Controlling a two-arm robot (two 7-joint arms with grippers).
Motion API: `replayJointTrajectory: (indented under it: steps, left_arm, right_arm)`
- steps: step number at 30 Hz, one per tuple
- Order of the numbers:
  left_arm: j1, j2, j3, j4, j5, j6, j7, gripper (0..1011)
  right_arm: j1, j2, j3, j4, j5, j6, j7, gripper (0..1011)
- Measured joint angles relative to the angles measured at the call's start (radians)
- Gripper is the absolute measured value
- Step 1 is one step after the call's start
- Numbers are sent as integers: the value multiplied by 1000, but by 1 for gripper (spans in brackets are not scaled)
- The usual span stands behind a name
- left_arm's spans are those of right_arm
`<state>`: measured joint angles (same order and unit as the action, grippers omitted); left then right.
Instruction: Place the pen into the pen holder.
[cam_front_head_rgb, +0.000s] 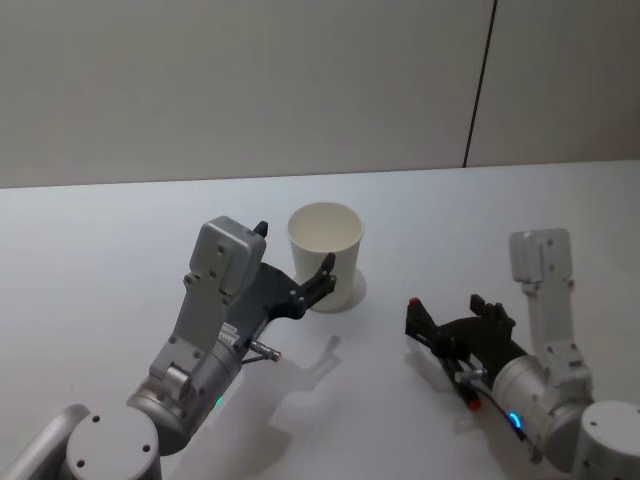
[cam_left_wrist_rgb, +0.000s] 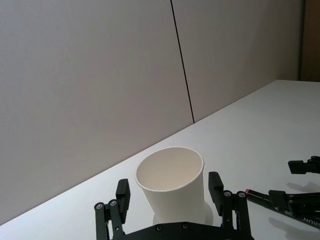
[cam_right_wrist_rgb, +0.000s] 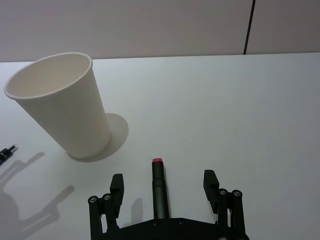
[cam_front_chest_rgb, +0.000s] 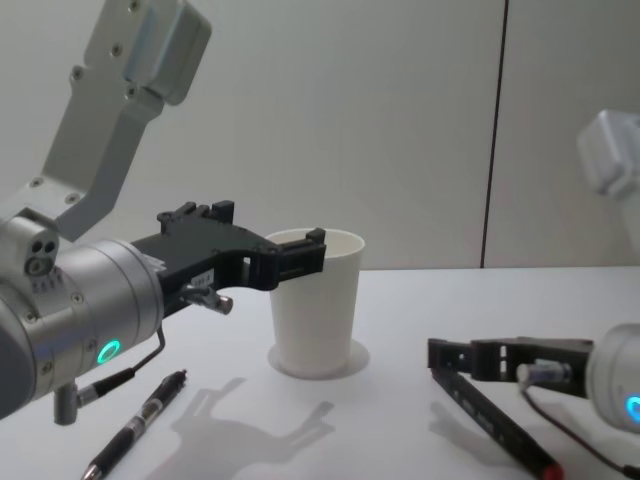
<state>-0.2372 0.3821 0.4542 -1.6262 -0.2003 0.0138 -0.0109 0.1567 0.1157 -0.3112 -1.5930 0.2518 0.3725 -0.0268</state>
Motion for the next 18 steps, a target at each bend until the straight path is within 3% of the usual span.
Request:
replayJointTrajectory:
  steps: [13,18]
  left_arm:
    - [0,0,0,0,0,0,0,1000]
    - [0,0,0,0,0,0,0,1000]
  right_arm:
    - [61,-52,-18,79,-36,43,-2,1002]
    - [74,-63,-21,97,-45,53,-2,907]
